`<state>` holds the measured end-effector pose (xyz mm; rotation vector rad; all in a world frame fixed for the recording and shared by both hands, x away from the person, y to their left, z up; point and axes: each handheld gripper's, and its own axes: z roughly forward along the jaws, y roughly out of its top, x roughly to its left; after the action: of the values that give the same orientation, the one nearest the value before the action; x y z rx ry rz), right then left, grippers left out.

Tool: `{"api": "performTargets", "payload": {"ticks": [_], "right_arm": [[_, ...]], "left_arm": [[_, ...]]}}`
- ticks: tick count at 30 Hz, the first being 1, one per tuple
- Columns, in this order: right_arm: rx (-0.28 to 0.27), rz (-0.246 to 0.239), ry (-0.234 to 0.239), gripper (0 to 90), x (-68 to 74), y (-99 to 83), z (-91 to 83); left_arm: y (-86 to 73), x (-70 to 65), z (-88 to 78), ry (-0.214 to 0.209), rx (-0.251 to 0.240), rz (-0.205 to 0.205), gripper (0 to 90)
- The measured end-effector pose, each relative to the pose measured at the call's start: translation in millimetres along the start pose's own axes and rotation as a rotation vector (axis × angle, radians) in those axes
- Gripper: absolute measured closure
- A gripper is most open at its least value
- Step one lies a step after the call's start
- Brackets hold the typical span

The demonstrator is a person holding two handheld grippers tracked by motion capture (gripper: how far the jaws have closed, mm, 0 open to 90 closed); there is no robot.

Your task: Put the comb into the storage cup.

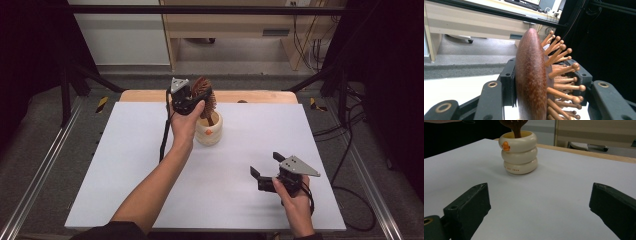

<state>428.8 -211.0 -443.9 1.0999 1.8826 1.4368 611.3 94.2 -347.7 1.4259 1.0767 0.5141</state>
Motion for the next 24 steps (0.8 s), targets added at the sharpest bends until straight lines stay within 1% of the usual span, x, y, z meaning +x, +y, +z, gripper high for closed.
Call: {"api": "performTargets", "payload": {"ticks": [6,12,24], "right_arm": [[0.001,0.0,0.0,3.7,0.0,-0.1,0.1],[0.002,0.0,0.003,3.7,0.2,-0.1,0.4],[0.004,0.0,0.005,3.7,0.5,-0.3,0.8]], "left_arm": [[-2.1,1.0,0.5,0.001,0.0,-0.008,49.7],[-4.0,2.6,1.0,0.0,-0.001,-0.027,49.7],[-7.7,2.4,3.0,-0.002,0.008,-0.028,49.6]]}}
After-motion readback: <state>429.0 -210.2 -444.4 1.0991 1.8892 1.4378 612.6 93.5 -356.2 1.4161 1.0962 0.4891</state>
